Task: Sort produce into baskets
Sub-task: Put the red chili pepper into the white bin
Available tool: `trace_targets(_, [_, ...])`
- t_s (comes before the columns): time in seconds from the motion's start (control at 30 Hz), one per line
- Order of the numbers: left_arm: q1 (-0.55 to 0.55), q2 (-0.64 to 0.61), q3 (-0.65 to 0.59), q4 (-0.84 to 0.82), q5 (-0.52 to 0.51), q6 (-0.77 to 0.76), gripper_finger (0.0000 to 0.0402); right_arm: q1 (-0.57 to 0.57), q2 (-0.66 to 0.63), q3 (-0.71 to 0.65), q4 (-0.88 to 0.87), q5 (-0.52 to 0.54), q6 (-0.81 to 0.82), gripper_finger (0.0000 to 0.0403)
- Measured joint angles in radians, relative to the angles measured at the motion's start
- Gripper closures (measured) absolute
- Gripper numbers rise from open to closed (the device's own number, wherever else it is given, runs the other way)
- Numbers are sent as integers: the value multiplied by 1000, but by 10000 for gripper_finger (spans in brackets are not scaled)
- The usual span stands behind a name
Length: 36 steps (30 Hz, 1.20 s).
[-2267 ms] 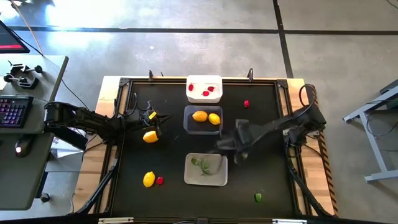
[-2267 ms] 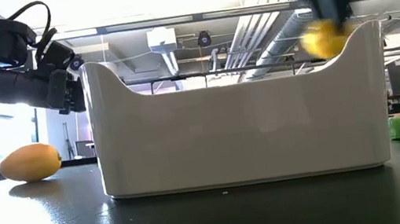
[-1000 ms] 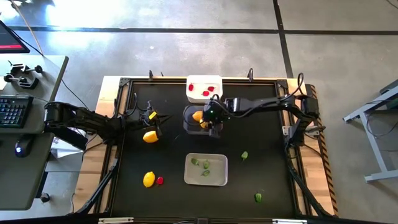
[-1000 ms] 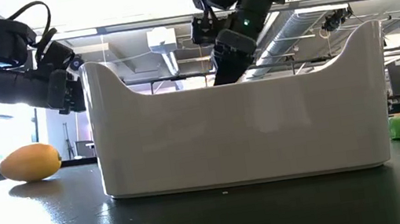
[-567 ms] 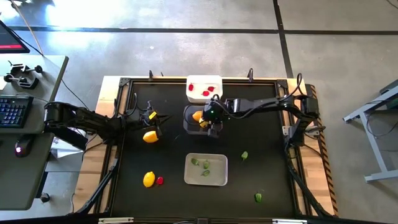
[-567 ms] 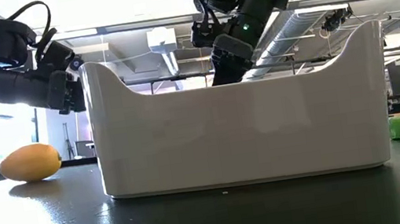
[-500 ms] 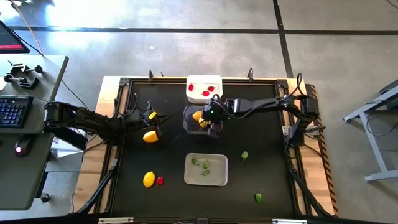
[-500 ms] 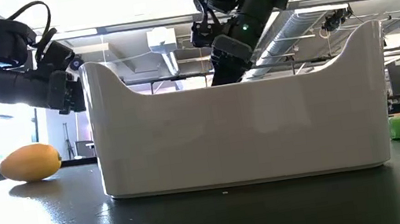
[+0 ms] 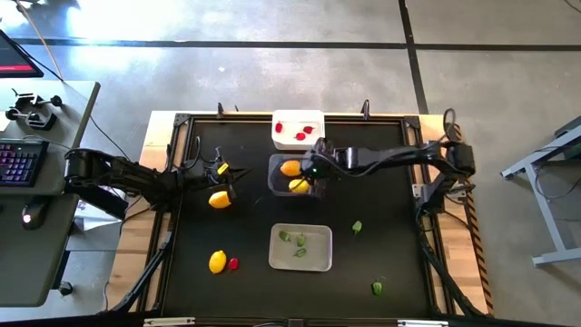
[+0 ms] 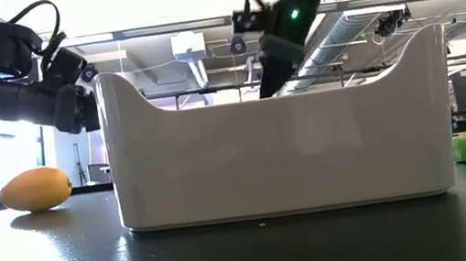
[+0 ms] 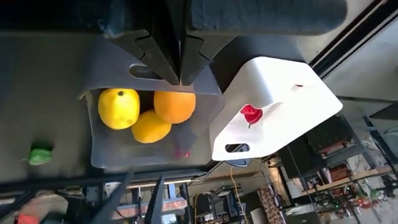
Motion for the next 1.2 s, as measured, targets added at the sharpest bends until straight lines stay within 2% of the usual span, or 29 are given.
trace_targets(0.13, [-15, 0, 0, -5, 1, 25, 401, 32, -85, -46, 15, 30, 22, 365])
trace_targets(0.2, [-30, -2, 2, -10, 14, 39, 401, 46, -136, -118, 86, 34, 40, 388])
trace_targets(0.3, [-57, -14, 42, -85, 43, 46, 401, 61, -217, -264, 240, 33, 85, 381])
trace_targets(0.37, [-74, -22, 93, -194, 63, 53, 401, 68, -274, -360, 362, 32, 102, 393])
trace_targets(0.53, [-122, -24, 284, -575, 193, 86, 401, 73, -393, -550, 644, 28, 96, 397])
trace_targets(0.67, [-187, -24, 466, -930, 313, 74, 401, 71, -470, -629, 748, 55, 56, 401])
trace_targets(0.8, [-289, -20, 601, -1170, 302, 51, 401, 71, -517, -649, 784, 97, 4, 402])
trace_targets(0.97, [-435, -19, 676, -1296, 297, 18, 400, 71, -526, -650, 789, 138, 4, 402])
trace_targets(1.1, [-544, -10, 711, -1373, 200, -125, 379, 72, -526, -650, 800, 161, 16, 403])
trace_targets(1.2, [-615, 15, 741, -1457, 177, -234, 353, 71, -526, -650, 815, 179, 21, 403])
